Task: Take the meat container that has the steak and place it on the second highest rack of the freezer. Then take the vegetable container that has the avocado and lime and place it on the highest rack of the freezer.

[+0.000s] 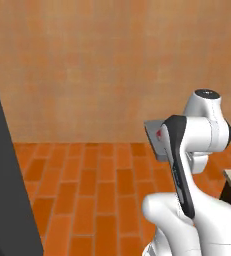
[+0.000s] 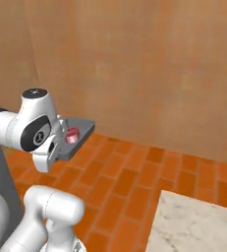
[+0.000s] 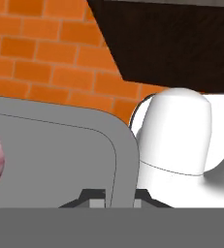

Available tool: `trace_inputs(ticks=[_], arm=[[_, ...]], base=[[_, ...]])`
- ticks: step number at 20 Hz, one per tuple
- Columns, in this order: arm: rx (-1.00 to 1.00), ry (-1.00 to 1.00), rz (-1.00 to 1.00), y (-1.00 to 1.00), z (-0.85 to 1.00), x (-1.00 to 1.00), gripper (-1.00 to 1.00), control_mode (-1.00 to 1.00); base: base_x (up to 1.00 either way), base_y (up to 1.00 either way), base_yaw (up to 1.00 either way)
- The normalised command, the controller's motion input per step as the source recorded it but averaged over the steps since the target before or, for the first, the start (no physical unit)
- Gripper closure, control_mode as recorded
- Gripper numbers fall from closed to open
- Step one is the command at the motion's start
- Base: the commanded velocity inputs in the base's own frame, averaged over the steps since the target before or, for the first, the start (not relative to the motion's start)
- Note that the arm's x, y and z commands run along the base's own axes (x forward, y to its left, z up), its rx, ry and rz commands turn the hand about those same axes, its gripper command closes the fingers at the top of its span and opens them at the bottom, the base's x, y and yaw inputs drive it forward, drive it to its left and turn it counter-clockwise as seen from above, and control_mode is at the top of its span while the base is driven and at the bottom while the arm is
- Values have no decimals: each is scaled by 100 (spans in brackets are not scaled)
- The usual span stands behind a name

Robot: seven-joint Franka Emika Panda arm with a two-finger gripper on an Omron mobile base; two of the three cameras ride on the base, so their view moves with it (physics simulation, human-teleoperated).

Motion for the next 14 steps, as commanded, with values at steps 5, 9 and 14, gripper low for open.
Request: trace_inputs(ticks=[5,9,14], arm=[[0,0,0,0,0,0,100,100],[0,0,0,0,0,0,100,100],[0,0,0,0,0,0,100,100]], base=[[18,0,98],[10,0,100],[26,0,96]])
